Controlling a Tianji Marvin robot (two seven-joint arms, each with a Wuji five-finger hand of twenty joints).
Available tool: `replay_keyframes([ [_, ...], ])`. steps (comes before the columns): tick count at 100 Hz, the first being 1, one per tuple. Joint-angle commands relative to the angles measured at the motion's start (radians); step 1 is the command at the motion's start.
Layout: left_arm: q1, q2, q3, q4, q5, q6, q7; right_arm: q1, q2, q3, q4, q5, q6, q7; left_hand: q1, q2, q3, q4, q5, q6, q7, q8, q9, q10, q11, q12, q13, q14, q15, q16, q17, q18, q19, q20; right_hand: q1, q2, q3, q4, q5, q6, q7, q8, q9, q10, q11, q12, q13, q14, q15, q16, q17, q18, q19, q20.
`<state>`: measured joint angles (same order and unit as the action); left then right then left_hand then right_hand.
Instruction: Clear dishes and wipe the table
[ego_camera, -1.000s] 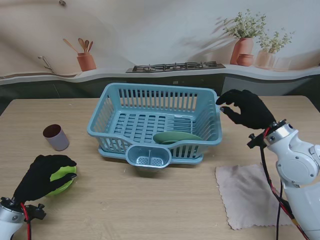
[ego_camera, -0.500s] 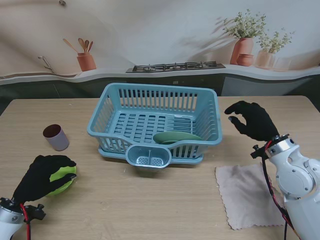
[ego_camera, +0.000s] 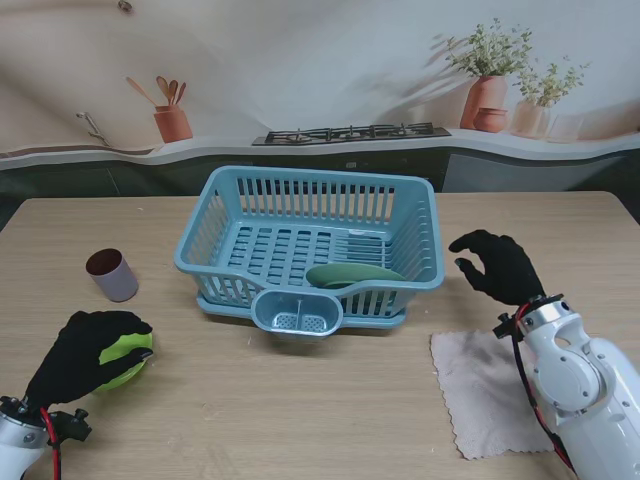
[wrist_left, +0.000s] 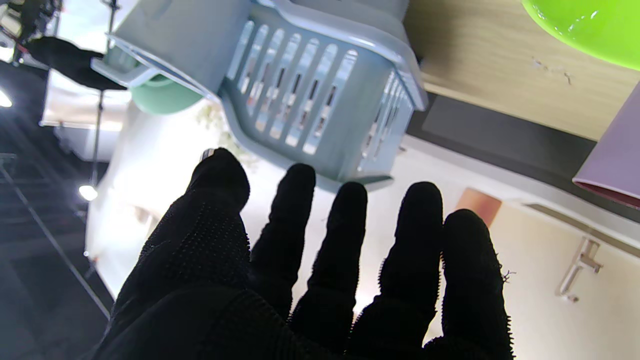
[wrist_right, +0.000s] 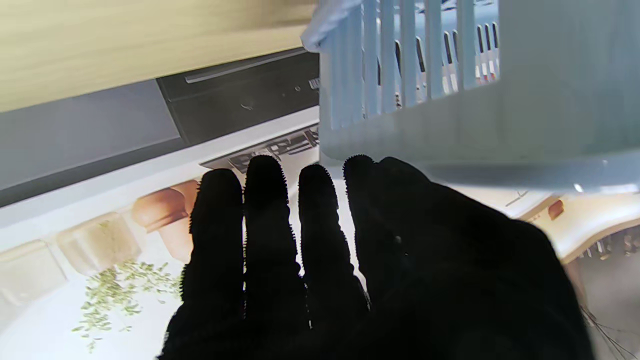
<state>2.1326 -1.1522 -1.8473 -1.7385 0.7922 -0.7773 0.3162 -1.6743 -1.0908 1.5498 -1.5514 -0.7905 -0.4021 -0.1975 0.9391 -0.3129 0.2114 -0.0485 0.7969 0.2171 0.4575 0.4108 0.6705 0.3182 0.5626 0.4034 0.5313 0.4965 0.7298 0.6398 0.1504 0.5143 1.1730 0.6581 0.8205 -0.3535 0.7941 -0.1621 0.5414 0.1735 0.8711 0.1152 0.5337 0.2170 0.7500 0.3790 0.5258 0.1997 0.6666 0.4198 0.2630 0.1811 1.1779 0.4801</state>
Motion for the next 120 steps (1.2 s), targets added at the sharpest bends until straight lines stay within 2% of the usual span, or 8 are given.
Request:
replay_keyframes([
  [1, 0.005, -0.002, -0.001, -0.007, -0.002, 0.000, -0.013, -0.013, -0.008, -0.011, 0.025, -0.007, 0.012, 0.004, 0.024, 0.033, -0.016, -0.021, 0.009, -0.018, 0.004, 0.000, 0.013, -0.005, -0.010, -0.004, 0.008, -0.006, -0.003, 0.010, -0.012, -0.002, -0.015, -0.014, -0.020, 0.024, -0.004, -0.023, -0.040, 0.012, -0.013, 0.001, -0.035, -0.006, -0.004, -0.002, -0.029, -0.026, -0.012, -0.013, -0.015, -0.038, -0.015, -0.016],
  [23, 0.003, -0.001, 0.001, -0.007, 0.002, 0.006, -0.011, -0.023, -0.008, -0.024, 0.044, -0.001, 0.039, 0.006, 0.024, 0.033, -0.017, -0.021, 0.009, -0.019, 0.005, 0.000, 0.012, -0.006, -0.010, -0.004, 0.007, -0.006, -0.004, 0.010, -0.012, -0.002, -0.015, -0.014, -0.040, 0.022, -0.019, -0.016, -0.039, 0.015, -0.036, 0.006, -0.045, -0.009, -0.011, -0.006, -0.042, -0.028, -0.023, -0.018, -0.024, -0.039, -0.021, -0.019],
  [34, 0.003, 0.000, 0.004, -0.008, -0.003, 0.011, -0.019, -0.029, -0.009, -0.031, 0.048, 0.007, 0.053, 0.009, 0.025, 0.033, -0.016, -0.021, 0.008, -0.019, 0.004, -0.001, 0.012, -0.003, -0.010, -0.004, 0.007, -0.006, -0.004, 0.010, -0.012, -0.002, -0.014, -0.014, -0.064, 0.014, -0.023, 0.010, -0.034, 0.018, -0.079, 0.032, -0.055, -0.011, -0.021, -0.011, -0.051, -0.031, -0.044, -0.028, -0.033, -0.043, -0.034, -0.024],
  [45, 0.002, 0.001, 0.005, -0.008, -0.007, 0.014, -0.023, -0.032, -0.009, -0.039, 0.054, 0.012, 0.065, 0.011, 0.025, 0.034, -0.017, -0.021, 0.007, -0.018, 0.004, -0.001, 0.012, -0.004, -0.010, -0.003, 0.008, -0.006, -0.003, 0.010, -0.012, -0.003, -0.014, -0.014, -0.120, -0.006, 0.010, 0.058, -0.030, 0.023, -0.132, 0.111, -0.068, -0.010, -0.023, -0.013, -0.062, -0.033, -0.054, -0.032, -0.041, -0.042, -0.040, -0.025],
  [54, 0.002, 0.001, 0.004, -0.009, -0.010, 0.010, -0.026, -0.035, -0.010, -0.044, 0.056, 0.020, 0.072, 0.013, 0.025, 0.034, -0.017, -0.020, 0.008, -0.017, 0.004, -0.001, 0.011, -0.005, -0.010, -0.003, 0.007, -0.005, -0.004, 0.010, -0.012, -0.003, -0.015, -0.014, -0.150, -0.021, 0.007, 0.054, -0.034, 0.024, -0.140, 0.123, -0.075, -0.010, -0.024, -0.013, -0.069, -0.034, -0.055, -0.032, -0.047, -0.046, -0.043, -0.026],
  [71, 0.004, -0.002, -0.001, -0.014, -0.024, -0.007, -0.033, -0.039, -0.010, -0.047, 0.058, 0.023, 0.076, 0.020, 0.024, 0.034, -0.017, -0.020, 0.008, -0.018, 0.004, -0.002, 0.012, -0.005, -0.010, -0.004, 0.007, -0.007, -0.004, 0.010, -0.012, -0.001, -0.015, -0.014, -0.253, -0.078, 0.067, 0.041, -0.037, 0.029, -0.165, 0.160, -0.086, -0.008, -0.024, -0.014, -0.080, -0.034, -0.057, -0.033, -0.056, -0.049, -0.050, -0.023],
  [96, 0.008, -0.003, -0.009, -0.020, -0.018, -0.017, -0.030, -0.047, -0.009, -0.042, 0.052, 0.029, 0.086, 0.031, 0.024, 0.035, -0.017, -0.020, 0.008, -0.016, 0.001, -0.003, 0.010, -0.004, -0.012, -0.005, 0.005, -0.006, -0.006, 0.009, -0.013, -0.003, -0.016, -0.014, -0.288, -0.096, 0.086, 0.037, -0.034, 0.032, -0.174, 0.166, -0.086, -0.006, -0.027, -0.016, -0.085, -0.032, -0.060, -0.035, -0.064, -0.048, -0.055, -0.022],
  [120, 0.051, -0.004, -0.036, -0.049, 0.027, 0.031, 0.001, -0.053, -0.009, -0.024, 0.037, 0.029, 0.069, 0.035, 0.013, 0.039, -0.012, -0.018, 0.003, -0.013, -0.023, -0.009, -0.010, -0.006, -0.033, -0.014, -0.039, -0.004, -0.038, -0.003, -0.055, -0.012, -0.056, -0.034, -0.292, -0.093, 0.089, 0.034, -0.029, 0.034, -0.179, 0.170, -0.084, -0.005, -0.028, -0.017, -0.085, -0.031, -0.060, -0.035, -0.064, -0.048, -0.057, -0.020],
])
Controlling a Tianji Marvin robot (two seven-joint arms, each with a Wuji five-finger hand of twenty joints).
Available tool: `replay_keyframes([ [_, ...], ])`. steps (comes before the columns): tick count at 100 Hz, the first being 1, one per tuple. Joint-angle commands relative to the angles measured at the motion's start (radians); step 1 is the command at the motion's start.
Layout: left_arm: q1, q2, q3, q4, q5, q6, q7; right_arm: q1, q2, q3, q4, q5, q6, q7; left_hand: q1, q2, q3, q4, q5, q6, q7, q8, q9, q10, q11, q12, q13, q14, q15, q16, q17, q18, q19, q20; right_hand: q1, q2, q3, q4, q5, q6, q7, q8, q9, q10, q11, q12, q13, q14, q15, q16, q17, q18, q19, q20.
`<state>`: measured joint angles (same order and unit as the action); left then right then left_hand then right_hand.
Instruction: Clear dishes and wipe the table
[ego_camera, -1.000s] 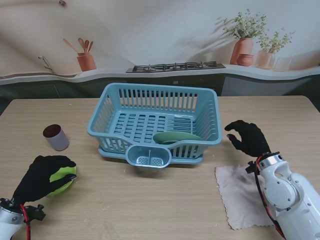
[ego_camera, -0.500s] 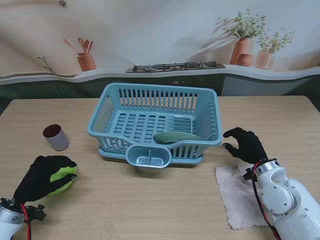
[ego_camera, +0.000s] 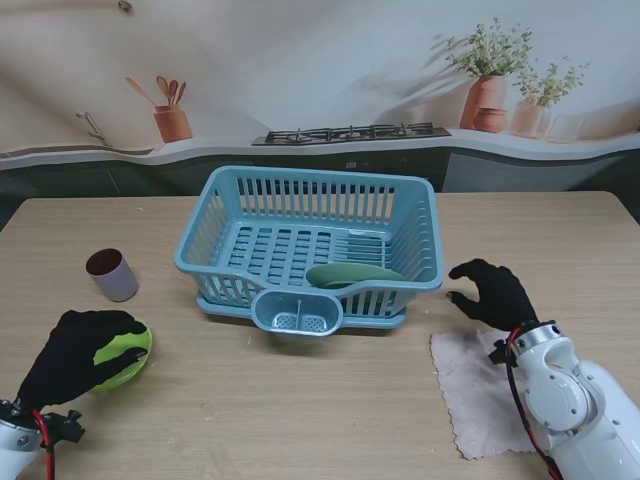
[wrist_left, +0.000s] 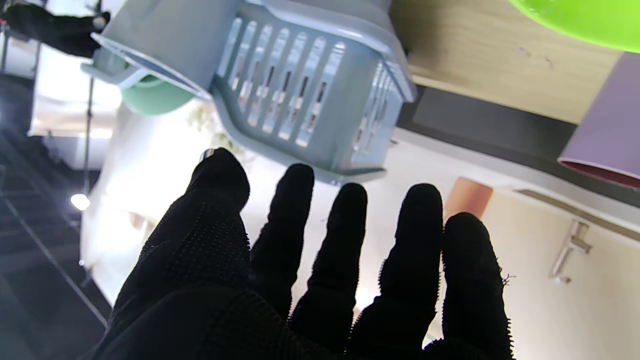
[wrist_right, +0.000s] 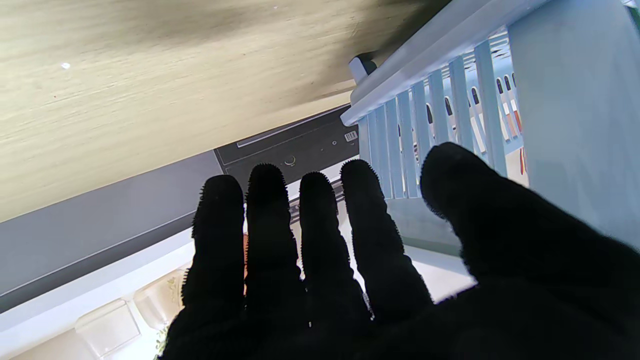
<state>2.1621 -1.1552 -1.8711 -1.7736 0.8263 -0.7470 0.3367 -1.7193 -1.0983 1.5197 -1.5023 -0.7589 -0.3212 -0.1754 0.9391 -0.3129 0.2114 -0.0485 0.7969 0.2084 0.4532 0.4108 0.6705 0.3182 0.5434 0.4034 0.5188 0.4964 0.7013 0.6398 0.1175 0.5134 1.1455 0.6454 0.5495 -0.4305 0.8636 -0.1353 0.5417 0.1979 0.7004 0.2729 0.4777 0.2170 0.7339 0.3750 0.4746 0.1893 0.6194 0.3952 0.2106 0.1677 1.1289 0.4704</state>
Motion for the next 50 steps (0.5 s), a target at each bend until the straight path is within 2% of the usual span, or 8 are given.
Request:
replay_keyframes([
  [1, 0.023, -0.001, -0.015, -0.015, -0.006, 0.002, -0.019, -0.008, -0.001, 0.007, -0.013, -0.003, -0.012, 0.013, 0.013, 0.039, -0.011, -0.018, 0.003, -0.004, -0.019, -0.009, -0.011, -0.007, -0.015, -0.015, -0.028, -0.003, -0.010, -0.003, -0.023, -0.011, -0.030, -0.022, -0.022, -0.016, 0.019, 0.007, -0.029, 0.010, -0.009, 0.012, -0.028, -0.005, -0.012, -0.013, -0.034, -0.021, -0.013, -0.010, -0.011, -0.035, -0.008, -0.010],
  [19, 0.057, 0.001, -0.044, -0.035, 0.008, 0.026, -0.030, -0.010, 0.000, 0.019, -0.015, -0.004, -0.023, 0.016, -0.012, 0.038, 0.010, -0.012, 0.001, 0.009, -0.060, -0.016, -0.033, -0.003, -0.036, -0.025, -0.059, -0.004, -0.043, -0.014, -0.048, -0.025, -0.068, -0.049, -0.021, -0.016, 0.019, 0.007, -0.024, 0.010, -0.012, 0.014, -0.025, -0.005, -0.013, -0.013, -0.032, -0.020, -0.013, -0.011, -0.013, -0.032, -0.010, -0.009],
  [21, 0.061, 0.001, -0.047, -0.038, 0.011, 0.032, -0.030, -0.010, 0.000, 0.019, -0.014, -0.005, -0.025, 0.016, -0.045, 0.025, 0.075, -0.014, 0.007, 0.011, -0.078, -0.016, -0.036, -0.002, -0.037, -0.027, -0.065, -0.003, -0.049, -0.016, -0.052, -0.026, -0.067, -0.063, -0.021, -0.016, 0.018, 0.007, -0.023, 0.010, -0.013, 0.014, -0.025, -0.005, -0.014, -0.014, -0.032, -0.019, -0.013, -0.011, -0.013, -0.031, -0.010, -0.009],
  [24, 0.065, 0.001, -0.050, -0.040, 0.016, 0.040, -0.030, -0.009, 0.000, 0.021, -0.012, -0.005, -0.027, 0.016, -0.058, 0.019, 0.096, -0.016, 0.006, 0.015, -0.088, -0.018, -0.042, -0.001, -0.042, -0.029, -0.073, -0.004, -0.059, -0.020, -0.058, -0.032, -0.078, -0.073, -0.022, -0.017, 0.017, 0.006, -0.023, 0.010, -0.013, 0.014, -0.025, -0.004, -0.014, -0.014, -0.032, -0.020, -0.014, -0.011, -0.013, -0.030, -0.010, -0.009],
  [50, 0.092, 0.016, -0.066, -0.049, 0.092, 0.137, -0.037, 0.000, 0.001, 0.022, 0.005, -0.008, -0.040, 0.014, -0.111, -0.016, 0.123, -0.027, -0.034, 0.032, -0.175, -0.047, -0.126, -0.006, -0.079, -0.046, -0.173, -0.031, -0.140, -0.054, -0.128, -0.092, -0.177, -0.134, -0.021, -0.018, 0.017, 0.007, -0.017, 0.011, -0.020, 0.016, -0.021, -0.004, -0.016, -0.014, -0.032, -0.020, -0.015, -0.012, -0.013, -0.029, -0.012, -0.008],
])
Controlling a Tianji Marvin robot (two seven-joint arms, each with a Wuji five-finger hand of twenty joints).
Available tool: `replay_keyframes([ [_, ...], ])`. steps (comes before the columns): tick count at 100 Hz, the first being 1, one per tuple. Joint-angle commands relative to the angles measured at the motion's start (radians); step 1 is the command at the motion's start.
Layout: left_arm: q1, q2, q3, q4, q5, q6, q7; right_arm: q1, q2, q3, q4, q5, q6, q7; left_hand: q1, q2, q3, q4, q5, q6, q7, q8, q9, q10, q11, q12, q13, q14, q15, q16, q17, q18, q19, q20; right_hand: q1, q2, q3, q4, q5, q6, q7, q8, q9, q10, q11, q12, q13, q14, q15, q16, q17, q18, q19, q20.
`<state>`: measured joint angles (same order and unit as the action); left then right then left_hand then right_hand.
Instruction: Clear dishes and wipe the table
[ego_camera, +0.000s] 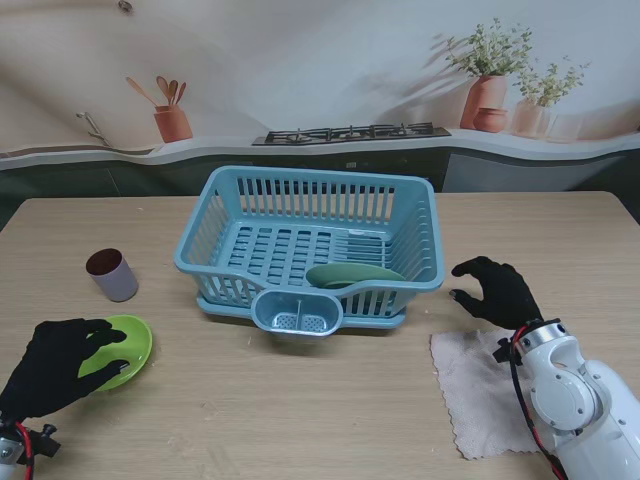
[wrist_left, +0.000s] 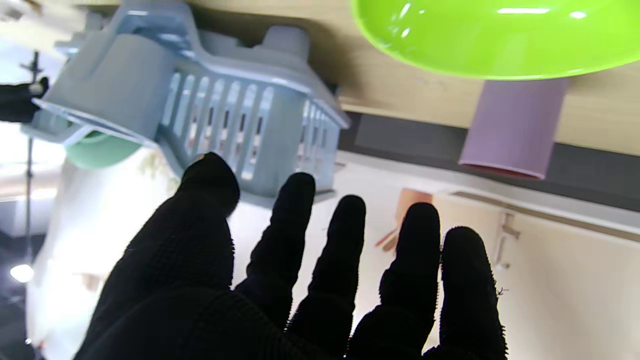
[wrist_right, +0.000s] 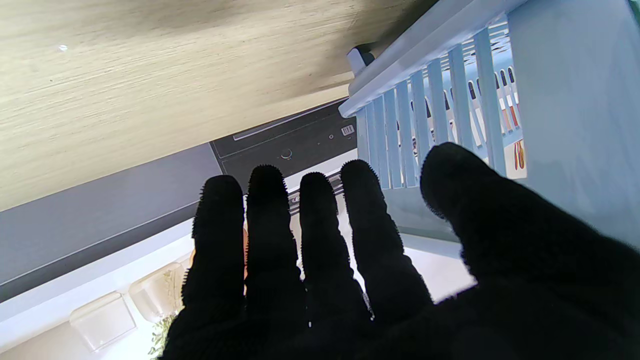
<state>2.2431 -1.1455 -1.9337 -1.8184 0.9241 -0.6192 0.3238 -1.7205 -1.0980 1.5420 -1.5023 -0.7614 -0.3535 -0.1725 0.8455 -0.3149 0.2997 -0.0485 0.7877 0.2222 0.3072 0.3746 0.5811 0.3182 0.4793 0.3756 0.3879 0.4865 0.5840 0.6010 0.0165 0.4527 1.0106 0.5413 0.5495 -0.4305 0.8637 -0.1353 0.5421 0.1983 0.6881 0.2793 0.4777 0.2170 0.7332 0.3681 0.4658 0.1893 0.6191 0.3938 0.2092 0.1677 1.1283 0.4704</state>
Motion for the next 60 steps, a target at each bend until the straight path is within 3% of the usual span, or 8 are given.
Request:
replay_keyframes([
  [1, 0.011, 0.007, -0.003, -0.004, -0.004, 0.014, -0.026, 0.001, 0.001, 0.000, 0.005, -0.005, -0.008, 0.011, -0.018, -0.015, 0.034, -0.027, -0.027, 0.019, -0.032, -0.011, -0.040, -0.006, -0.015, -0.018, -0.044, -0.021, -0.025, -0.016, -0.029, -0.032, -0.045, -0.032, -0.021, -0.018, 0.017, 0.007, -0.017, 0.011, -0.008, 0.009, -0.022, -0.004, -0.015, -0.008, -0.022, -0.020, -0.015, -0.010, -0.012, -0.029, -0.011, -0.007],
  [15, -0.003, 0.014, 0.011, 0.014, 0.021, 0.061, -0.020, 0.005, 0.001, -0.002, 0.011, -0.007, -0.008, 0.010, -0.033, -0.027, 0.039, -0.029, -0.028, 0.041, -0.071, -0.022, -0.063, 0.004, -0.021, -0.022, -0.069, -0.023, -0.074, -0.046, -0.039, -0.041, -0.079, -0.056, -0.018, -0.018, 0.017, 0.007, -0.015, 0.010, -0.012, 0.010, -0.021, -0.004, -0.016, -0.008, -0.024, -0.020, -0.016, -0.011, -0.014, -0.028, -0.013, -0.007],
  [35, -0.018, 0.020, 0.029, 0.038, 0.026, 0.128, -0.033, 0.009, 0.002, -0.004, 0.019, -0.012, -0.009, 0.010, -0.084, -0.038, 0.054, -0.037, -0.042, 0.054, -0.153, -0.042, -0.121, 0.002, -0.050, -0.039, -0.143, -0.052, -0.155, -0.113, -0.071, -0.097, -0.192, -0.126, -0.014, -0.020, 0.017, 0.007, -0.011, 0.010, -0.015, 0.012, -0.018, -0.005, -0.017, -0.008, -0.023, -0.020, -0.016, -0.011, -0.014, -0.026, -0.013, -0.006],
  [60, -0.047, 0.027, 0.068, 0.062, 0.009, 0.226, -0.079, 0.015, 0.003, -0.016, 0.026, -0.012, 0.001, 0.015, -0.125, -0.036, 0.040, -0.042, -0.082, 0.076, -0.183, -0.052, -0.180, 0.002, -0.070, -0.049, -0.207, -0.074, -0.201, -0.138, -0.107, -0.137, -0.247, -0.157, -0.010, -0.023, 0.017, 0.008, -0.009, 0.009, -0.020, 0.015, -0.017, -0.005, -0.018, -0.008, -0.023, -0.020, -0.018, -0.012, -0.015, -0.023, -0.015, -0.004],
])
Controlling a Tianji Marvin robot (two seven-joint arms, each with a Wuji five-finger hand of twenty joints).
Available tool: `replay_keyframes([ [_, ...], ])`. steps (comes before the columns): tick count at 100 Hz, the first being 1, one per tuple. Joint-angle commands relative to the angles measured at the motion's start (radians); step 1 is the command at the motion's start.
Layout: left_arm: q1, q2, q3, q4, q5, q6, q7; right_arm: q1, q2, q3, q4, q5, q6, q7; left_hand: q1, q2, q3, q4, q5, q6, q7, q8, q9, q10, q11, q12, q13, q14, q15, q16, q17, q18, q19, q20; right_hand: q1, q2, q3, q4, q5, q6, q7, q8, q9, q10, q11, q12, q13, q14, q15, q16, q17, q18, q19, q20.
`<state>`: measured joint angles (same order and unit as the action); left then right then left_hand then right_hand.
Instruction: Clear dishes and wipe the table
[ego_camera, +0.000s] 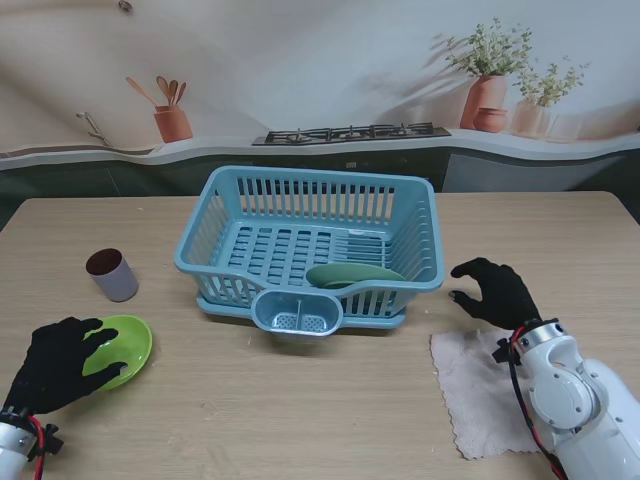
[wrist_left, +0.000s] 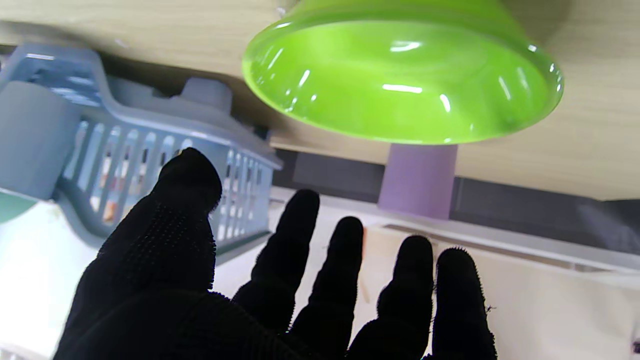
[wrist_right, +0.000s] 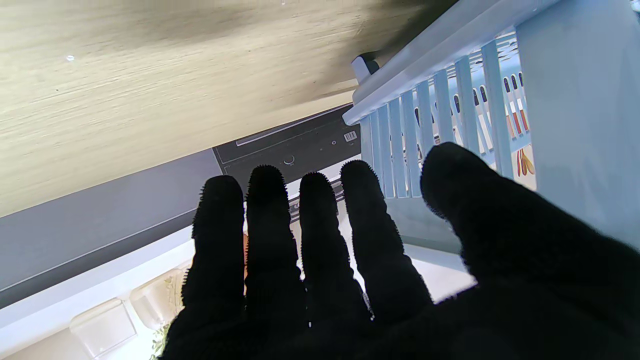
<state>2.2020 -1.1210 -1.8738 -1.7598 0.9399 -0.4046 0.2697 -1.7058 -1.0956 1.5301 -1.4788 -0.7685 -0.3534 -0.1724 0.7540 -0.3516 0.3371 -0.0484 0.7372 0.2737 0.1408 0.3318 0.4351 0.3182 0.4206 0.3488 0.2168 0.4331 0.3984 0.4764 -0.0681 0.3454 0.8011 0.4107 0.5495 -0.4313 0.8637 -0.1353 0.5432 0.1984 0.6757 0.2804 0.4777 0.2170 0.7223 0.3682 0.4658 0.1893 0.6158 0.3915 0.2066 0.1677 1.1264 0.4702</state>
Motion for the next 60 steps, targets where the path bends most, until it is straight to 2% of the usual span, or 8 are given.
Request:
replay_keyframes([
  [1, -0.007, 0.003, 0.010, 0.004, -0.007, 0.016, -0.027, 0.001, 0.001, -0.005, 0.003, -0.005, 0.001, 0.015, -0.035, 0.001, 0.002, -0.043, -0.032, 0.026, -0.017, -0.009, -0.034, 0.002, -0.011, -0.022, -0.037, -0.021, -0.017, -0.014, -0.022, -0.030, -0.039, -0.027, -0.010, -0.022, 0.017, 0.008, -0.010, 0.009, -0.008, 0.014, -0.018, -0.005, -0.008, -0.008, -0.023, -0.020, -0.015, -0.010, -0.013, -0.024, -0.014, -0.004],
  [36, -0.025, 0.014, 0.070, -0.004, -0.002, 0.159, -0.103, 0.003, 0.001, -0.013, 0.007, -0.006, 0.014, 0.016, -0.079, 0.009, -0.033, -0.045, -0.052, 0.059, -0.032, -0.023, -0.072, 0.013, -0.024, -0.032, -0.075, -0.038, -0.051, -0.030, -0.019, -0.055, -0.116, -0.063, -0.005, -0.024, 0.017, 0.008, -0.009, 0.009, -0.010, 0.018, -0.018, -0.006, -0.008, -0.008, -0.024, -0.022, -0.015, -0.010, -0.014, -0.023, -0.015, -0.002],
  [60, -0.046, 0.018, 0.109, 0.017, -0.006, 0.219, -0.123, 0.006, 0.001, -0.019, 0.011, -0.004, 0.019, 0.018, -0.077, 0.012, -0.050, -0.042, -0.066, 0.065, -0.038, -0.035, -0.095, 0.014, -0.021, -0.032, -0.087, -0.047, -0.056, -0.029, -0.013, -0.065, -0.152, -0.060, -0.005, -0.026, 0.017, 0.008, -0.008, 0.009, -0.011, 0.019, -0.018, -0.006, -0.009, -0.008, -0.024, -0.022, -0.016, -0.010, -0.014, -0.021, -0.016, -0.001],
])
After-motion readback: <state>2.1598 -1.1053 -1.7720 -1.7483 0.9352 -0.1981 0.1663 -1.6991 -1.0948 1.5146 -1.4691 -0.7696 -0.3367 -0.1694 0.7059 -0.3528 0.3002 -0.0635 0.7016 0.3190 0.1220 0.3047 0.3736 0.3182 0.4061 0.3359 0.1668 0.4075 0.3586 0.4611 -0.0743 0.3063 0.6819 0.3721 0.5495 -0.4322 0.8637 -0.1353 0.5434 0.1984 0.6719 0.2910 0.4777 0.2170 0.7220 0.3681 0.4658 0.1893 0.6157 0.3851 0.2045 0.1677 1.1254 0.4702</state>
